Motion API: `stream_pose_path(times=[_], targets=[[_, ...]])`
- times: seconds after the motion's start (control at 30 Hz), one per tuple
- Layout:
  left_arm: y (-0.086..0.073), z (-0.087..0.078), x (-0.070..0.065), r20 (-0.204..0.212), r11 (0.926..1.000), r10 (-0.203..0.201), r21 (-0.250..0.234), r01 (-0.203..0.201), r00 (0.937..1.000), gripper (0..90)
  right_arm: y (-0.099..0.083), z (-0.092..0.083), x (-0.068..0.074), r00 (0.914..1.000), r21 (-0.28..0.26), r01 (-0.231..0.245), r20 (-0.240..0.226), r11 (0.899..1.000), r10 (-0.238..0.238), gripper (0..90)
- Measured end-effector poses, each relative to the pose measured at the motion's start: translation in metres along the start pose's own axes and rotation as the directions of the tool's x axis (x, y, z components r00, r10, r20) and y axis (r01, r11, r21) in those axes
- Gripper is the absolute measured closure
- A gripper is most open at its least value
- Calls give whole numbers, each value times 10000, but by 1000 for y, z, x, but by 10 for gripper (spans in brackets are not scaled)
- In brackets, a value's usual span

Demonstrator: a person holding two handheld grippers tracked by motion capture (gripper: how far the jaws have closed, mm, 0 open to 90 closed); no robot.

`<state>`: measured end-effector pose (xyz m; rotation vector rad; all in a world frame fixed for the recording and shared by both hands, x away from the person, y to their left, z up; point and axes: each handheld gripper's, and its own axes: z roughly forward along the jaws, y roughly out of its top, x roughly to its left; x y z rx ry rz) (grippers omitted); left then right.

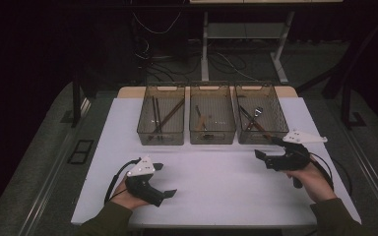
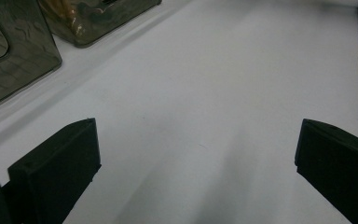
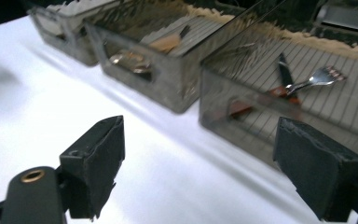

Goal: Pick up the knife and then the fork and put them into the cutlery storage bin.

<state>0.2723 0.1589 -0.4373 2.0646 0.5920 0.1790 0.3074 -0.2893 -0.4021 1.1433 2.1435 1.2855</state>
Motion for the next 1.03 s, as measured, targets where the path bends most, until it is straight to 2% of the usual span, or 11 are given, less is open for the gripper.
stream_pose_path(times=[0.27,0.43,0.67,0.77,0.93,1.03], targets=[[0,-1,0,-22,10000,-39,-7,39,10000,0,-25,-6,13,9989,96,143,-451,9999,-138,170],[0,-2,1,-33,10000,-8,-6,8,10000,0,-36,-13,19,9977,-4,15,-683,10000,-16,170],[0,-3,2,-58,10000,-28,-25,28,10000,0,-53,-18,25,9974,32,85,-720,10000,-83,170],[-1,-2,2,-67,10000,-42,-3,42,10000,0,-60,-18,28,9967,181,16,-811,9998,-1,170],[0,-3,2,-94,10000,23,0,-23,10000,0,-63,-13,31,9948,533,282,-994,9982,-228,170],[0,-2,2,-90,10000,13,1,-13,10000,0,-64,-12,30,9950,630,361,-949,9974,-300,170]])
